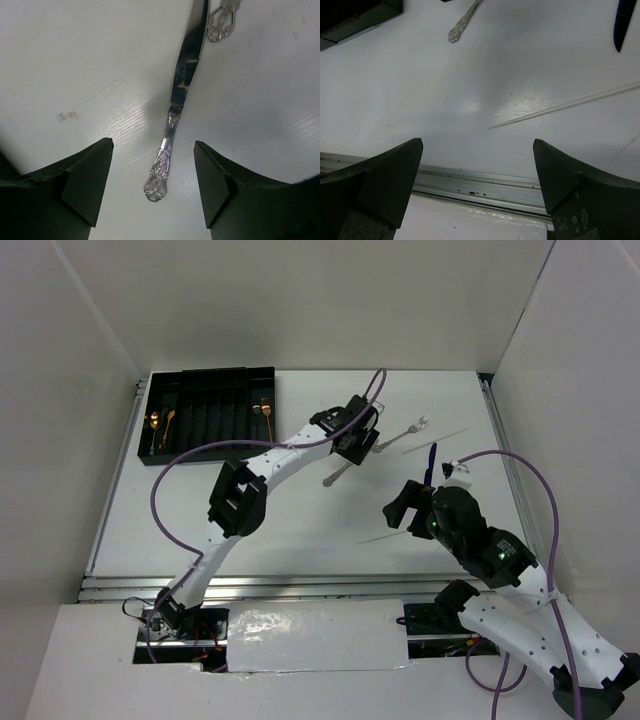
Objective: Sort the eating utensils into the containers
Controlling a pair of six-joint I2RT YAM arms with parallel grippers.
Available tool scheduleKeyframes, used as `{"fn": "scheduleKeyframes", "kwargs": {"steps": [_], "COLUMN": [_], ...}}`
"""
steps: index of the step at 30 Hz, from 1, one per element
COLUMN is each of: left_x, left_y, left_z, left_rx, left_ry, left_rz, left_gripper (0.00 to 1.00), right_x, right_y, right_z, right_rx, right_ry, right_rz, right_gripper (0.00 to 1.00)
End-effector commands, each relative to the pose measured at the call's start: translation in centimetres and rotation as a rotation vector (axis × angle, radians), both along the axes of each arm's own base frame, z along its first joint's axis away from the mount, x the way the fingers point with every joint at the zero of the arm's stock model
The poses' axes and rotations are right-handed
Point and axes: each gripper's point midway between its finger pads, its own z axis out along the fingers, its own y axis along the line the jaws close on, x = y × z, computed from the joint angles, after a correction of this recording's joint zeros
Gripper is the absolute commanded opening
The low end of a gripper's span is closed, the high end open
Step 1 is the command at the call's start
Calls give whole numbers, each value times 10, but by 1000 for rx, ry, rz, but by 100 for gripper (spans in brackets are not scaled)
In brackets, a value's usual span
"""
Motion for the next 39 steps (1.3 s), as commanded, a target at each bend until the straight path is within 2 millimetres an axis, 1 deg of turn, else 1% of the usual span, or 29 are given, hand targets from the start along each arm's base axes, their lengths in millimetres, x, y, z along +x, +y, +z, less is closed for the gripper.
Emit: {"fn": "scheduleKeyframes", "kwargs": {"steps": [1, 2, 3, 5, 6, 9, 11, 13, 18, 19, 21, 23, 24, 25, 26, 27, 28, 29, 31, 32, 33, 34, 35, 36, 37, 38, 39], "left_x": [0, -2, -2, -4, -6, -8, -9, -12, -18, -18, -22, -26, -28, -28, -31, -30, -31, -36, -40, -51, -56, -71, -74, -79, -93, -95, -98], "left_y": [-13, -15, -16, -18, -17, -15, -13, -10, -1, 0, 3, 8, 7, 10, 15, 19, 23, 29, 36, 43, 44, 54, 55, 59, 68, 68, 70], "left_z": [-28, -32, -41, -50, -59, -71, -77, -87, -103, -105, -108, -113, -113, -113, -114, -112, -111, -108, -104, -102, -101, -112, -102, -102, -112, -102, -101], "left_rx": [11, 11, 15, 9, 19, 31, 42, 63, 101, 102, 107, 111, 97, 91, 92, 90, 89, 89, 86, 85, 71, 89, 69, 68, 85, 64, 62], "left_ry": [45, 53, 66, 89, 104, 124, 135, 155, 187, 192, 210, 236, 253, 261, 275, 274, 274, 279, 273, 289, 294, 336, 333, 337, 372, 359, 353], "left_rz": [-84, -94, -98, -114, -114, -112, -111, -105, -96, -94, -97, -97, -103, -93, -82, -67, -55, -39, -14, 2, 4, 6, 24, 31, 38, 47, 52], "left_gripper": [79, 82, 82, 82, 82, 75, 69, 59, 46, 41, 38, 27, 21, 11, 5, 0, 0, 0, 0, 0, 0, 0, 0, 0, 0, 0, 0], "right_x": [4, 4, 4, 4, 4, 5, 6, 6, 6, 6, 6, 7, 7, 7, 6, 7, 7, 7, 6, 6, 6, 7, 6, 6, 7, 6, 6], "right_y": [0, 0, 1, 2, 2, 3, 3, 3, 4, 4, 4, 4, 4, 4, 5, 5, 5, 4, 5, 5, 5, 5, 5, 6, 6, 7, 8], "right_z": [14, 14, 13, 12, 12, 10, 10, 10, 9, 9, 8, 8, 8, 7, 8, 8, 9, 10, 9, 9, 9, 9, 10, 10, 10, 11, 10], "right_rx": [16, 14, 14, 13, 16, 11, 8, 11, 12, 13, 9, 10, 8, 8, 9, 10, 10, 13, 12, 14, 13, 13, 15, 15, 17, 20, 21], "right_ry": [-44, -43, -38, -38, -35, -34, -33, -33, -32, -33, -31, -32, -32, -28, -31, -31, -32, -34, -32, -34, -33, -34, -38, -33, -36, -39, -37], "right_rz": [-9, -9, -9, -5, -6, -4, -4, -6, -5, -5, -2, -2, -3, -4, 0, -1, 0, -4, -2, -2, -2, -1, 2, 4, 2, 7, 9], "right_gripper": [100, 100, 100, 100, 100, 100, 100, 100, 100, 100, 100, 100, 100, 100, 100, 100, 100, 100, 100, 100, 100, 100, 100, 100, 100, 100, 100]}}
